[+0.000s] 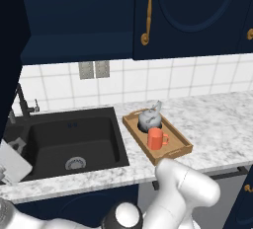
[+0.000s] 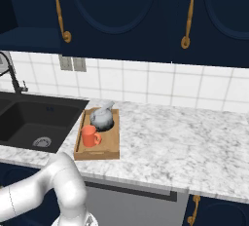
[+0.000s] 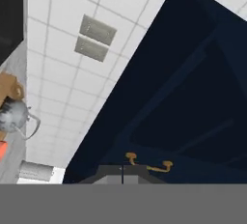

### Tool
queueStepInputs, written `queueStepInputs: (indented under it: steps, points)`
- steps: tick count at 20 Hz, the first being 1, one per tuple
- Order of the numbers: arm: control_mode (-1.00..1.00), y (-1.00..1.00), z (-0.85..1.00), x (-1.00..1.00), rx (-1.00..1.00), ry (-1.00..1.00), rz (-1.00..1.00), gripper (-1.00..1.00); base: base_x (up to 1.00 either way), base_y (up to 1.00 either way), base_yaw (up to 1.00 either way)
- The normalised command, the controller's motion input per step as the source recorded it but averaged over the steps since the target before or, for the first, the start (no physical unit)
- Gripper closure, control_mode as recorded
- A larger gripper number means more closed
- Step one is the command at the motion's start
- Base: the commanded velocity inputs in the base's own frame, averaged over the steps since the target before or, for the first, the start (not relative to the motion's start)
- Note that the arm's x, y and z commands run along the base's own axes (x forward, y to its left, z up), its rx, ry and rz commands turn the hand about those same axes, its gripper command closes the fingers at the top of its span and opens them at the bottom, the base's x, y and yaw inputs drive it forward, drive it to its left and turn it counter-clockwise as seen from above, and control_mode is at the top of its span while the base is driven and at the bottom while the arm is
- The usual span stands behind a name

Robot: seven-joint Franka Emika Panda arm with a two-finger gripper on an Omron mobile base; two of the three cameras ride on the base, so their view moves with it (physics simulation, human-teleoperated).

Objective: Pick the kettle from the counter and place it on the tray. Then pick the mug from the cabinet and place it on the tray. Then close the cabinet doors.

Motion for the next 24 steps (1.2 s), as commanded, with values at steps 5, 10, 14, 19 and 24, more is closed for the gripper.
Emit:
queueStepInputs:
  steps: [5, 10, 14, 19, 24]
  points:
    - [-1.0, 0.06, 0.37, -0.26, -0.01, -0.33, 0.0, 1.0, 0.0, 0.0, 0.0]
    - [-1.0, 0.05, 0.28, -0.31, -0.03, -0.31, 0.0, 1.0, 0.0, 0.0, 0.0]
    - [-1.0, 0.02, 0.04, -0.14, -0.02, -0.06, 0.03, 1.0, 0.0, 0.0, 0.0]
    - [-1.0, 0.19, 0.11, -0.12, 0.0, 0.0, 0.08, 1.0, 0.0, 0.0, 0.0]
    - [-1.0, 0.3, 0.27, -0.09, -0.02, 0.01, 0.1, 1.0, 0.0, 0.0, 0.0]
